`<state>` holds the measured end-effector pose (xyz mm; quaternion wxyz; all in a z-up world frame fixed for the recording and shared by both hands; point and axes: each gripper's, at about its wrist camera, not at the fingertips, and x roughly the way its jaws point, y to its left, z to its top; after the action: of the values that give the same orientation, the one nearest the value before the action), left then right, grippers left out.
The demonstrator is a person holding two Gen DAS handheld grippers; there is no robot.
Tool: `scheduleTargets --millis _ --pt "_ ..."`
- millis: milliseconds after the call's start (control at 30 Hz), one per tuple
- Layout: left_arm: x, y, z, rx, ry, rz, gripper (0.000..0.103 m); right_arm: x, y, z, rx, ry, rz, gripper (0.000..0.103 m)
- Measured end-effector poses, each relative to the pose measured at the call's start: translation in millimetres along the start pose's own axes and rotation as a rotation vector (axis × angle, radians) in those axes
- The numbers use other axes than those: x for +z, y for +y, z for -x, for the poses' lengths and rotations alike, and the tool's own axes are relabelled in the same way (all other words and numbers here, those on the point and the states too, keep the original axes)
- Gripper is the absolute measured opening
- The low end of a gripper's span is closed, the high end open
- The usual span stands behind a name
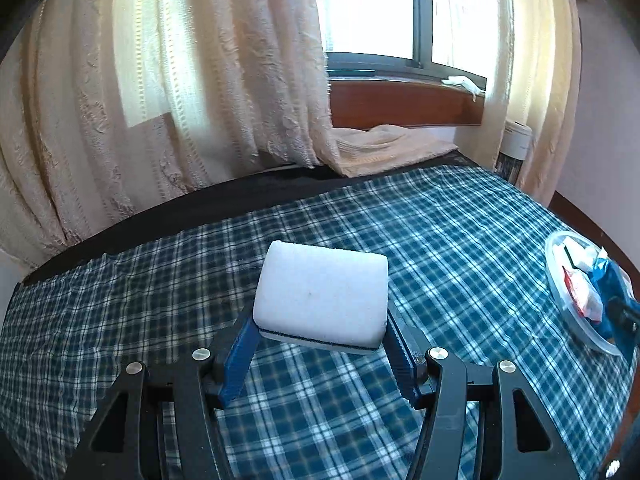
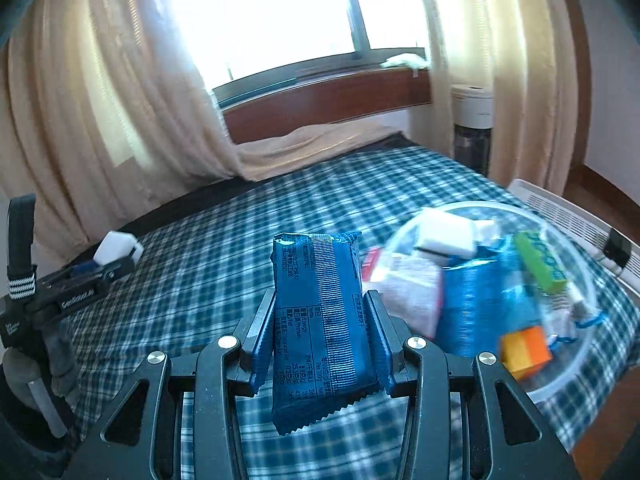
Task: Organize objects
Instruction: 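Carry the sponge block and blue packet over the clear bowl with both grippers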
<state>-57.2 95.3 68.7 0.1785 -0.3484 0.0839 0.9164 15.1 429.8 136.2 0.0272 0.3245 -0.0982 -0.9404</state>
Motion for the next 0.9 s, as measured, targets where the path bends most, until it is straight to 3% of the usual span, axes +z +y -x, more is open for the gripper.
scheduleTargets --millis 467,667,900 --pt "7 -54 5 -0.069 0.017 -0.057 0.063 9 -83 9 -0.122 -0.052 -0.123 0.043" --pt "11 -82 5 -0.106 0.025 -0.083 0.063 13 -107 2 -0.192 -0.066 -0.113 0.043" --pt "15 -115 7 -0.141 0.028 -0.125 0.063 16 -118 -15 -0.217 -0.055 -0.073 0.044"
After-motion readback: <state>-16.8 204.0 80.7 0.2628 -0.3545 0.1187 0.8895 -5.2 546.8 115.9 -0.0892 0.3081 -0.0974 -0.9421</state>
